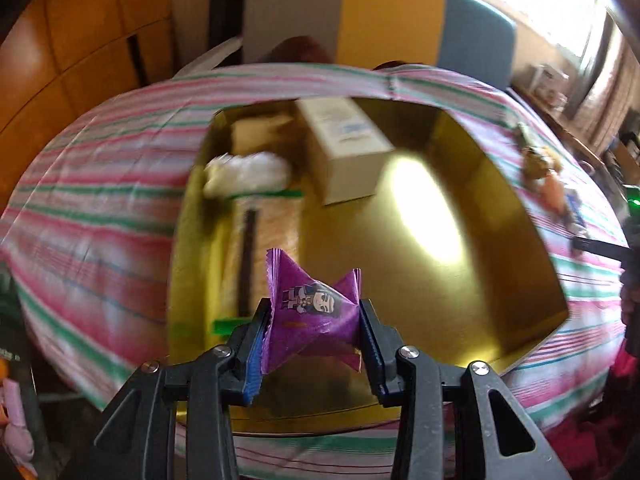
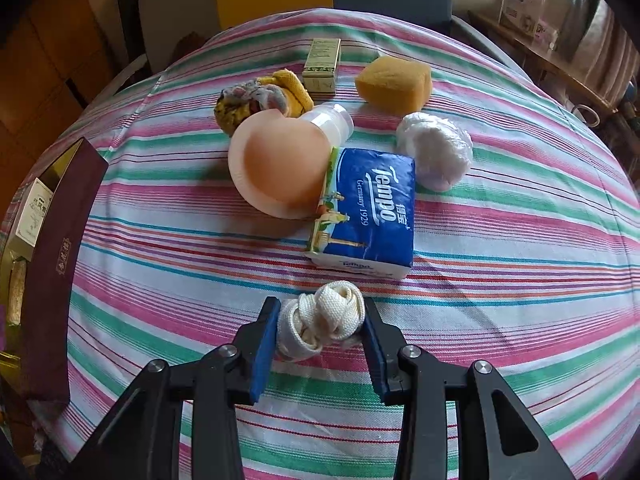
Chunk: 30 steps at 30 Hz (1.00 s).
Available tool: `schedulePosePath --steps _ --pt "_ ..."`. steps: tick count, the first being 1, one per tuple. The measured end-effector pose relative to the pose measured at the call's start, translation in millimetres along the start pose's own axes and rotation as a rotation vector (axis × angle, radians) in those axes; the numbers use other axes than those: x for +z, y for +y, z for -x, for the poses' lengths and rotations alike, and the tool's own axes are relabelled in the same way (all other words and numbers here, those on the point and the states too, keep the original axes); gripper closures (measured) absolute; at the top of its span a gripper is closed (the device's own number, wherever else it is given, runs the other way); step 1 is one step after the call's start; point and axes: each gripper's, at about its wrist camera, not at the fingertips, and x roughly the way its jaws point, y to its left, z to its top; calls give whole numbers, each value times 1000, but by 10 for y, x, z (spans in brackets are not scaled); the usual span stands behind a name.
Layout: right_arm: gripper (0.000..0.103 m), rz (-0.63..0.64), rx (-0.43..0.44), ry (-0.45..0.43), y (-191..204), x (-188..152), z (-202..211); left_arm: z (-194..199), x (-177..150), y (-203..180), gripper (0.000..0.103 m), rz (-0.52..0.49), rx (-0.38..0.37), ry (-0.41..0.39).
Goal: Organize objects
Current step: 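Carry the purple snack packet with the left tool into the tray and release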
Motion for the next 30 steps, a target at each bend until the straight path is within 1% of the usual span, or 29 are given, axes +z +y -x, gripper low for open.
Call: schedulePosePath --steps 4,7,9,13,21,30 --pt "63 1 -3 -1 10 1 3 -93 -77 116 60 19 40 25" --pt "63 -1 -1 -1 11 1 2 -58 -137 152 54 18 73 12" --pt "63 -3 0 0 9 1 -1 -13 -163 159 50 15 80 -1" --pt "63 -3 0 -1 10 6 -5 122 -172 142 50 16 90 -47" --pt "63 0 -9 -7 9 3 1 356 -49 108 50 38 85 -139" --pt "63 14 -28 -18 23 7 6 395 -29 80 50 33 87 -153"
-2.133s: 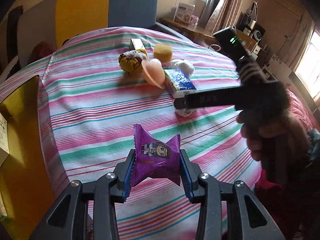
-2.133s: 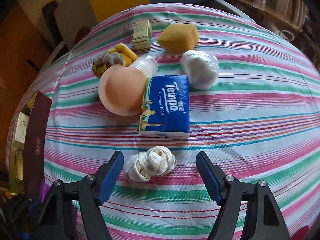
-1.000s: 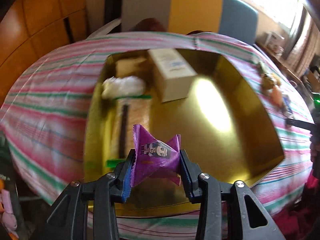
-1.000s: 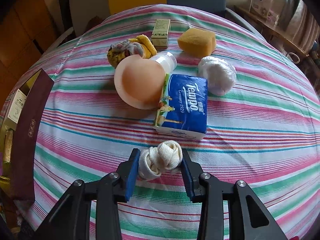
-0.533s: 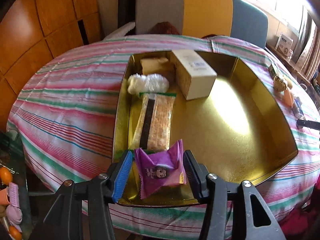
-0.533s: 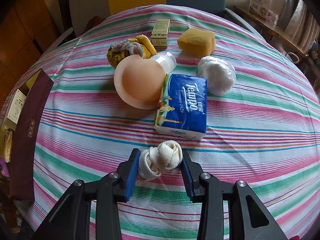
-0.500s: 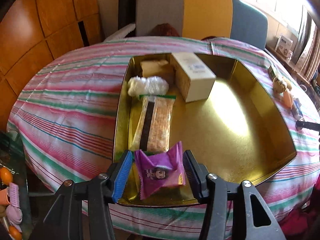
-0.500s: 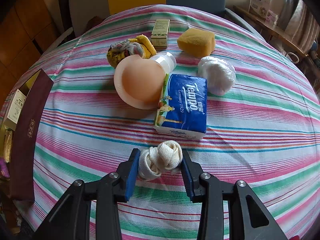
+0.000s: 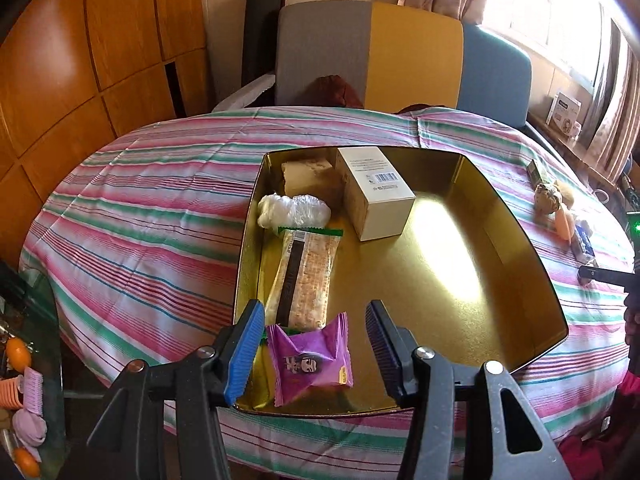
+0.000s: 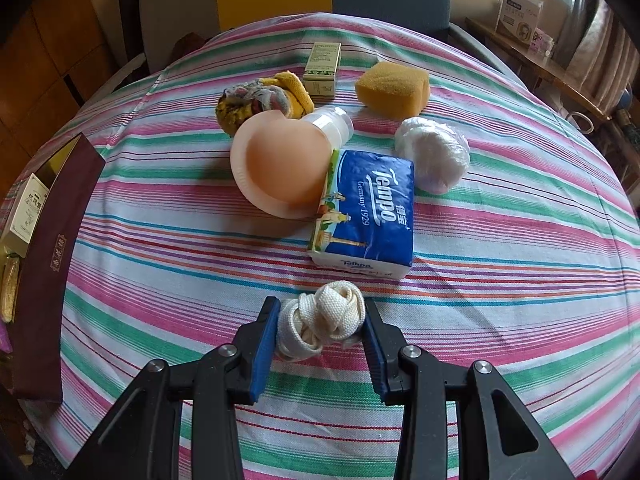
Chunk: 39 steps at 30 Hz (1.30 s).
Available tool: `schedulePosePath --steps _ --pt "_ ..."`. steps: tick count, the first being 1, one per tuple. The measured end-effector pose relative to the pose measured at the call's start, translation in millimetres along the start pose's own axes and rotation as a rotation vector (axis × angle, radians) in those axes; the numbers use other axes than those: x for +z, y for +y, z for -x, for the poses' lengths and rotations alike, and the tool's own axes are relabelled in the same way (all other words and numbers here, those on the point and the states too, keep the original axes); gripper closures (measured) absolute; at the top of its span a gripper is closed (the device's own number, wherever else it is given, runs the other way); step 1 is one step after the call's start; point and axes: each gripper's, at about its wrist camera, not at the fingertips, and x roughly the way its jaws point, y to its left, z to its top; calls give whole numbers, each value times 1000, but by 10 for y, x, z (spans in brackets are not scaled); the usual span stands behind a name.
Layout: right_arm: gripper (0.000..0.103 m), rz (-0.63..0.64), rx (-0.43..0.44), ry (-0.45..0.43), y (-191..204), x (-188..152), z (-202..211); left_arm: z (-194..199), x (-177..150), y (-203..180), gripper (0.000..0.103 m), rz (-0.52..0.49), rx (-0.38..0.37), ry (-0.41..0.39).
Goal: Organize objects
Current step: 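Carry the purple snack packet with the left tool into the tray and release, then carry the white rolled sock with the right tool into the tray and release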
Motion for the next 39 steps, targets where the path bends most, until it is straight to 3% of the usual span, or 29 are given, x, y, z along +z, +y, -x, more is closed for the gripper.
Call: schedulePosePath --steps 20,25,29,32,36,39 --pt "63 -8 -5 -9 -13 32 59 4 -10 34 50 11 -10 0" --pt "63 -16 71 -105 136 164 466 60 22 100 50 17 2 -27" --pt "63 89 168 -180 637 265 807 124 34 158 50 21 25 -57" --pt "63 210 260 -202 1236 255 972 205 52 207 50 14 50 -92" --pt "63 386 365 -175 2121 133 978 309 78 273 50 5 80 -134" --pt "62 494 387 -138 2696 41 851 376 93 319 50 -2 96 -160"
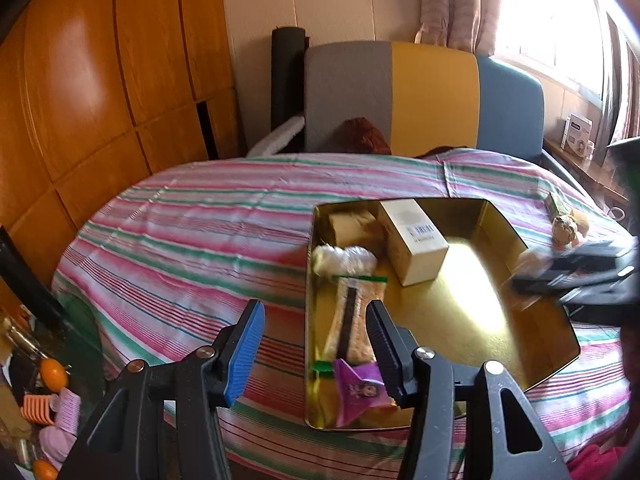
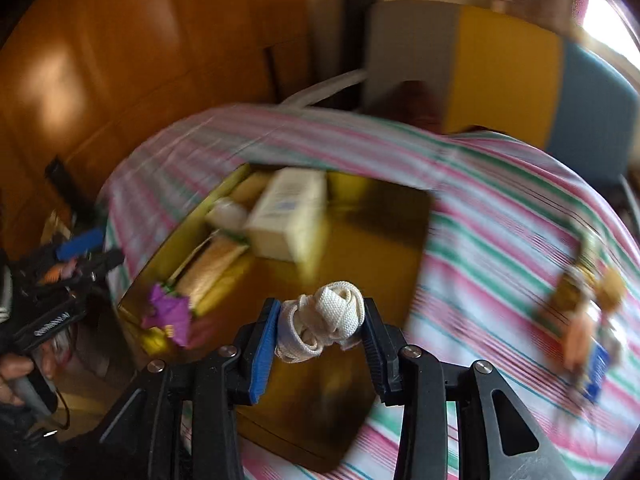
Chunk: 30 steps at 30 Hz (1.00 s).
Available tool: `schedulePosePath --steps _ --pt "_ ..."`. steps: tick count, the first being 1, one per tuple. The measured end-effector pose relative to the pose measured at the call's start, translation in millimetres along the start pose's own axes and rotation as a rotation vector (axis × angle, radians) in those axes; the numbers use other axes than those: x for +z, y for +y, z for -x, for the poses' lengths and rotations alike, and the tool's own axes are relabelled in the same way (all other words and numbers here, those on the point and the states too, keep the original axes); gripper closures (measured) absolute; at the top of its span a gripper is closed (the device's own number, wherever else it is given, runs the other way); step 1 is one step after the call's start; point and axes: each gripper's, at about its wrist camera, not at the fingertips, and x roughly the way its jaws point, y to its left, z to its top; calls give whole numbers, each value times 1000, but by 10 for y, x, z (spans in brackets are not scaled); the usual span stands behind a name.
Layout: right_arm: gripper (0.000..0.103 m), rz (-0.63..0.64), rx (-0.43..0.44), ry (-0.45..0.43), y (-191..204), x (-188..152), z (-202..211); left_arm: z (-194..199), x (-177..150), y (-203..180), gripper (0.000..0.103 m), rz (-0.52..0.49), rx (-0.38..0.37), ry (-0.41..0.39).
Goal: Organize objects
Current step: 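Carry the white rolled sock with the right tool into the tray and release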
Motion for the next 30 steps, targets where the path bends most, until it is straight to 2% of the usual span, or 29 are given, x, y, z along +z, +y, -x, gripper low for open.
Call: schedulePosePath --steps 2,6,13,18,22,30 --pt "62 21 31 55 192 45 -271 15 3 29 50 4 3 -7" --pt "61 32 38 138 454 64 -729 35 -3 75 50 2 15 -19" --pt "57 8 83 167 672 110 -1068 31 -27 160 50 15 24 -19" --pt "36 -11 103 134 676 136 -981 35 -36 189 50 23 29 -17" --pt "35 -35 105 97 595 161 -852 50 -31 172 50 18 28 -20" --pt "23 -99 58 31 291 149 -480 44 -37 74 50 0 11 -10"
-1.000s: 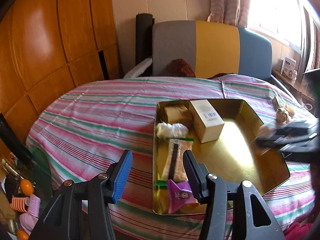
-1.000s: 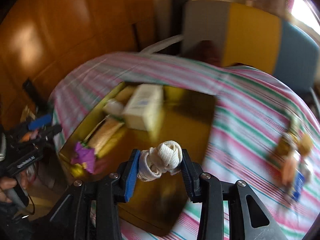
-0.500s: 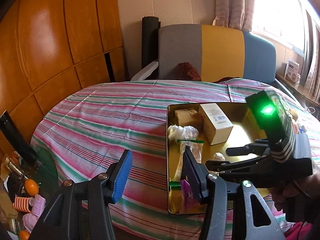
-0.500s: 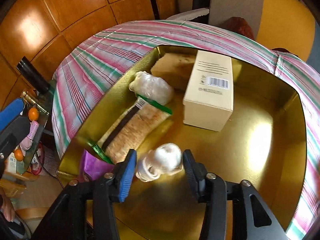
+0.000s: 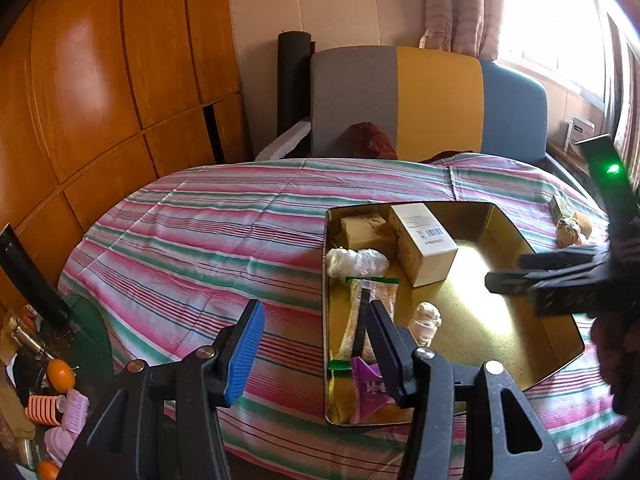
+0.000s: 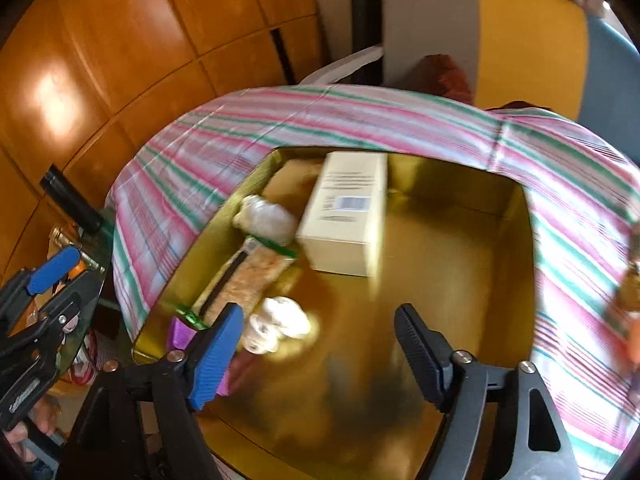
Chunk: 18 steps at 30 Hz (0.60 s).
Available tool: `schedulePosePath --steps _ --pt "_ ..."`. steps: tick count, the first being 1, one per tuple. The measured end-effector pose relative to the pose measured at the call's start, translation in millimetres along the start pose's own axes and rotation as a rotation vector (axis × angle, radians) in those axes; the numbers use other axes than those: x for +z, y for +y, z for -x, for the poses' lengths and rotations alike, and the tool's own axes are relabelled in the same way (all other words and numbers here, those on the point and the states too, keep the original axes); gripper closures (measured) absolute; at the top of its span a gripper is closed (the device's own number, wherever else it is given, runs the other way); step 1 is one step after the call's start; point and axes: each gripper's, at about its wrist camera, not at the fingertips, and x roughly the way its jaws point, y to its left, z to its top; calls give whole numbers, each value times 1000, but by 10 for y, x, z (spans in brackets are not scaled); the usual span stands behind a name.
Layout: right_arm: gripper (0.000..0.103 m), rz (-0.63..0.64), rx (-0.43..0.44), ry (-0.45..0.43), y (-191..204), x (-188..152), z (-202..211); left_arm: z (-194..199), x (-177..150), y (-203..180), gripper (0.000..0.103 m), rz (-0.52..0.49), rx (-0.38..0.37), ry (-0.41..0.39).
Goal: Organize objects
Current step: 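Carry the white rolled sock with the right tool into the tray and release, then move the left tool to the peach round pad and grasp it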
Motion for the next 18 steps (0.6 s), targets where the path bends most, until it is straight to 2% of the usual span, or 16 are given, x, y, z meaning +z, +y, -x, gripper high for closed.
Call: schedulePosePath --steps 8,14,18 --pt "17 -107 -115 -68 -781 -151 602 -13 70 -278 50 -57 -43 -1" --pt "14 -226 -249 -104 -1557 -374 1059 -19 183 -621 50 -123 -97 -15" --pt "14 -348 -367 -121 -2178 -590 1366 -9 280 -947 50 -176 -156 -26"
